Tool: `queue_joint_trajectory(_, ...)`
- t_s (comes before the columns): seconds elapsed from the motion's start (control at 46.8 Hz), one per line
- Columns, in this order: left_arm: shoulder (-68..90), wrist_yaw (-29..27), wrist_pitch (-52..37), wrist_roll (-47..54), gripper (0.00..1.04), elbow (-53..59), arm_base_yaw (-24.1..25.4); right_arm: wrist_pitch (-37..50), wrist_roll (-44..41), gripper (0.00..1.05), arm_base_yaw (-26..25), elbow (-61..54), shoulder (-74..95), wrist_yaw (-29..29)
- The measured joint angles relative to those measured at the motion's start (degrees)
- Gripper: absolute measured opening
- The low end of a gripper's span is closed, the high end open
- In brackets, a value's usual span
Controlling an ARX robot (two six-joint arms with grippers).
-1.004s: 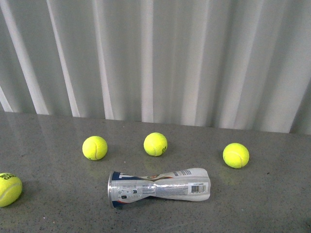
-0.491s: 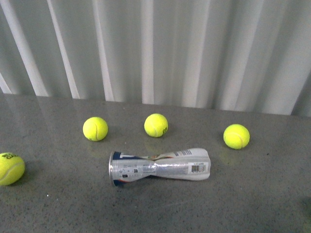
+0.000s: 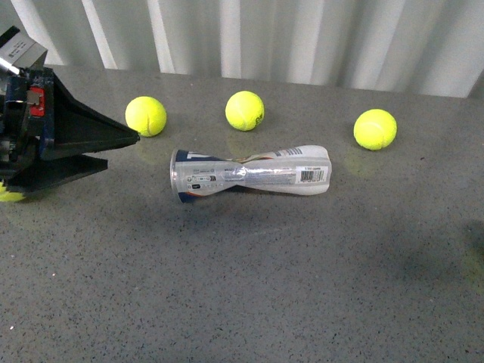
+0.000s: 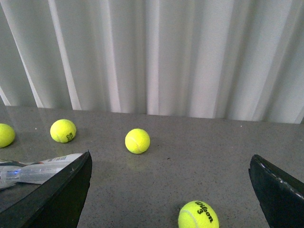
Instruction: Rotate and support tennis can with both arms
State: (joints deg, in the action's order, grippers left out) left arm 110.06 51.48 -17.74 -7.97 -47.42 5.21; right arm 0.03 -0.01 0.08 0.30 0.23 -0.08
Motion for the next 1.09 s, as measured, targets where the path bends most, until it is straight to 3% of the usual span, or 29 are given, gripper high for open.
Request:
queue_joint_trajectory(0.406, 13.3, -5.4, -0.8, -0.3, 0.98, -9.6, -6.3, 0.0, 0.0, 0.98, 0.0, 0.0, 0.0, 0.0)
queue_joint_trajectory(0.705, 17.2, -5.5, -1.9, -1.4, 0.98, -14.1, -8.8, 0.0, 0.0, 0.98, 0.0, 0.0, 0.0, 0.0)
queue_joint_trajectory(1.09, 19.5, -3.4, -12.4, -11.9, 0.95, -14.9, -13.3, 0.0, 0.0, 0.97, 0.0, 0.0, 0.0, 0.0)
